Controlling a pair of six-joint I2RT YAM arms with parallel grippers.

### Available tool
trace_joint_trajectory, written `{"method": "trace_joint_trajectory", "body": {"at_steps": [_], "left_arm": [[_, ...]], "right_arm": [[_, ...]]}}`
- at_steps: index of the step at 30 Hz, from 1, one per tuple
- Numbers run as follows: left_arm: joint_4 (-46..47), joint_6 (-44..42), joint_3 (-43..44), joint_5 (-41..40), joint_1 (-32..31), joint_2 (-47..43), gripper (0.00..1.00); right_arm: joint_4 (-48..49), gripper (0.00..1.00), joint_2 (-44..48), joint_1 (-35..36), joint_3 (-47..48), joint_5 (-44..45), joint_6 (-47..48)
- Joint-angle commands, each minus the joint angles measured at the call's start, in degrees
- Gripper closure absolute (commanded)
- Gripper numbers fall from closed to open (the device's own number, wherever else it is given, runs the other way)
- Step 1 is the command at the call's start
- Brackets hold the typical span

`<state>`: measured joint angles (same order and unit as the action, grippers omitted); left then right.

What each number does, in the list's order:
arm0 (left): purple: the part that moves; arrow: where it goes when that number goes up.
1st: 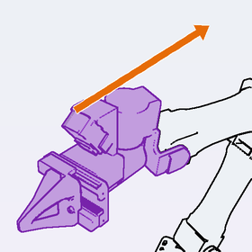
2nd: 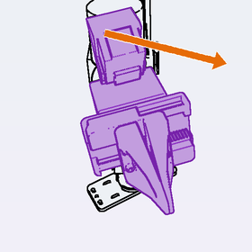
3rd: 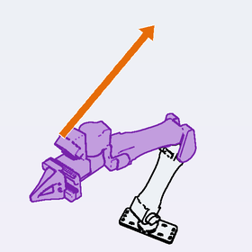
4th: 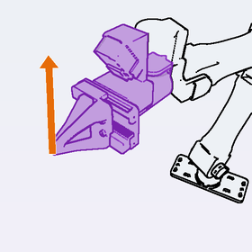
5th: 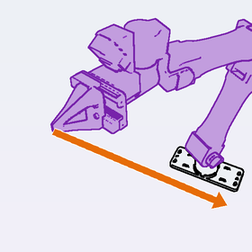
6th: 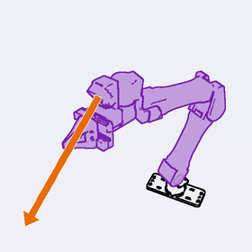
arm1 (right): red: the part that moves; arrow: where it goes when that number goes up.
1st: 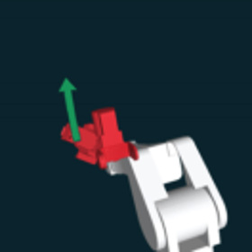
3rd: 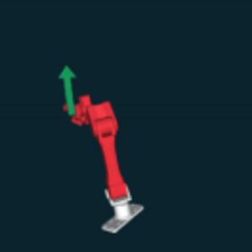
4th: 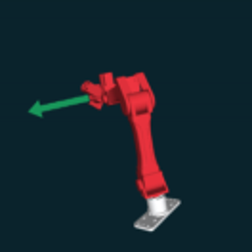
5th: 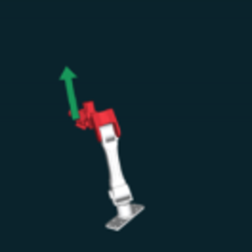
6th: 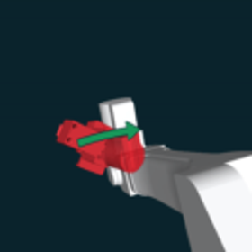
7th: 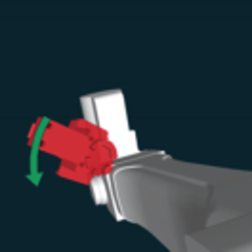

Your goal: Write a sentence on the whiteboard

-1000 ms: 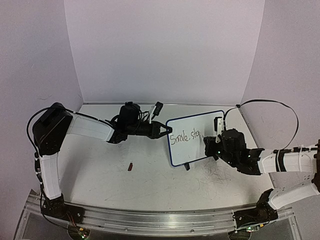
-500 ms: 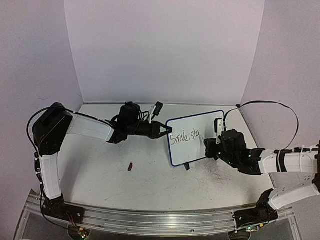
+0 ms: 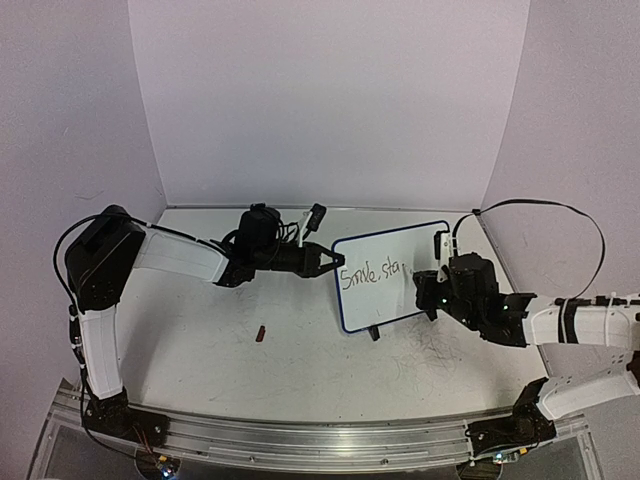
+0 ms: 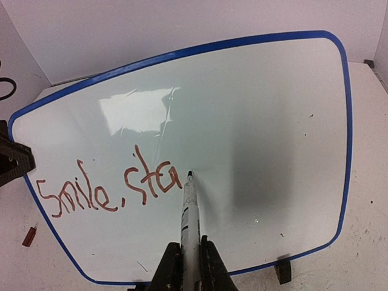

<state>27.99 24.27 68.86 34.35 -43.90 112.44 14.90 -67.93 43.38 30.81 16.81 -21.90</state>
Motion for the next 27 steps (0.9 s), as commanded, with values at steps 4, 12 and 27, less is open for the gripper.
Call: {"method": "trace_joint_trajectory", "body": {"at_steps": [4, 12, 27], "left_arm": [[-1.9, -0.4, -0.3, 0.2, 0.5, -2.8, 1.0], [-1.9, -0.5, -0.1, 0.3, 0.5, -2.5, 1.0], [-1.9, -0.4, -0.2, 0.2, 0.5, -2.5, 1.0]], "right_arm": [[4.0, 1.0, -1.5, -0.7, 3.8, -0.2, 2.2], [4.2, 1.0, -3.1, -0.8, 3.7, -1.6, 1.9], [0.8, 1.0, -1.9, -0.7, 0.1, -2.0, -1.1]]}}
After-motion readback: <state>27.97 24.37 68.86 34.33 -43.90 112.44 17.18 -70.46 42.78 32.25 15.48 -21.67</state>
